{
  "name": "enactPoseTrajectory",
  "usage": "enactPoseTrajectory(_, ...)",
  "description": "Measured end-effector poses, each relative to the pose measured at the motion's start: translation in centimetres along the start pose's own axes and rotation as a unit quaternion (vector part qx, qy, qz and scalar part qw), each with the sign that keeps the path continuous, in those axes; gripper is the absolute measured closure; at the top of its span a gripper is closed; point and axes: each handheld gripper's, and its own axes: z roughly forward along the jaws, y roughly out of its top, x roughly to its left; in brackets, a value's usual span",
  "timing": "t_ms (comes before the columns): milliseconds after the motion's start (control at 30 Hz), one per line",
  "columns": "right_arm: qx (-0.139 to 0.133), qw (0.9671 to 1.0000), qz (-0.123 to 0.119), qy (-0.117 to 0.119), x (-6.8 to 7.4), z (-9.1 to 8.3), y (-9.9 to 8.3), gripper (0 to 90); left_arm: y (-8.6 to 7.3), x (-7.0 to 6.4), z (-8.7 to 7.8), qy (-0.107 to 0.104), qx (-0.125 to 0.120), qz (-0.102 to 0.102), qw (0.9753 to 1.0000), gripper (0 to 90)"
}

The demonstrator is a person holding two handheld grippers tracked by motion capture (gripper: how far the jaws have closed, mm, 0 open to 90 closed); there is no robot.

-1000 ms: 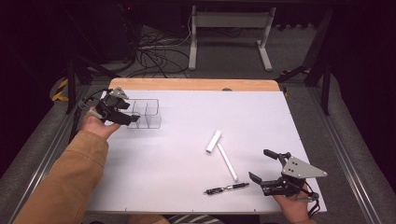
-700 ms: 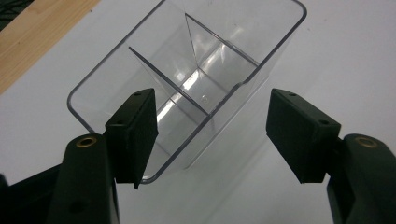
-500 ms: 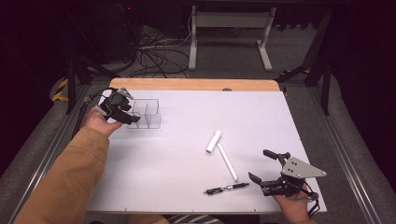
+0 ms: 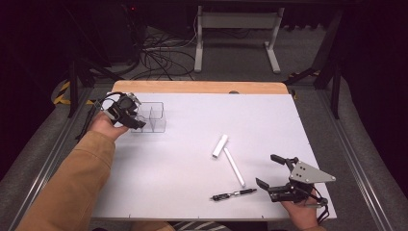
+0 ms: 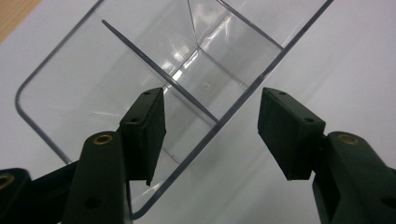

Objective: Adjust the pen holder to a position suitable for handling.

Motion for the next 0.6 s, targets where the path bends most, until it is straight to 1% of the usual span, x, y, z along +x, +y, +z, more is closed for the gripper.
enactPoseTrajectory(67,0.0,1.0,0.0,0.0,0.0,0.0,-0.01,9.3,0.01,-0.11,0.25,-0.003,0.006,-0.003,1.0,43.9)
enactPoseTrajectory(133,0.0,1.0,0.0,0.0,0.0,0.0,-0.01,9.3,0.05,-0.21,0.54,0.003,0.018,0.004,0.9998,44.9)
enactPoseTrajectory(367,0.0,1.0,-0.001,0.001,-0.06,0.02,-0.03,9.3,0.17,-0.37,0.62,0.004,0.021,0.007,0.9997,49.3)
enactPoseTrajectory(433,0.0,1.0,0.0,0.001,-0.07,0.04,-0.05,9.3,0.08,-0.42,0.49,0.003,0.03,0.019,0.9994,51.8)
enactPoseTrajectory(467,0.0,1.0,0.0,0.001,-0.07,0.04,-0.05,9.3,0.08,-0.42,0.49,0.003,0.03,0.019,0.9994,53.5)
enactPoseTrajectory(533,0.0,1.0,0.0,0.002,-0.07,0.04,-0.06,9.3,-0.01,-0.43,0.25,0.001,0.036,0.027,0.999,57.0)
enactPoseTrajectory(567,0.0,1.0,0.0,0.002,-0.07,0.04,-0.06,9.3,-0.06,-0.49,0.16,0.001,0.035,0.028,0.999,57.0)
enactPoseTrajectory(600,0.0,1.0,0.0,0.002,-0.1,0.06,-0.07,9.3,-0.07,-0.5,0.02,0.001,0.04,0.034,0.9986,60.2)
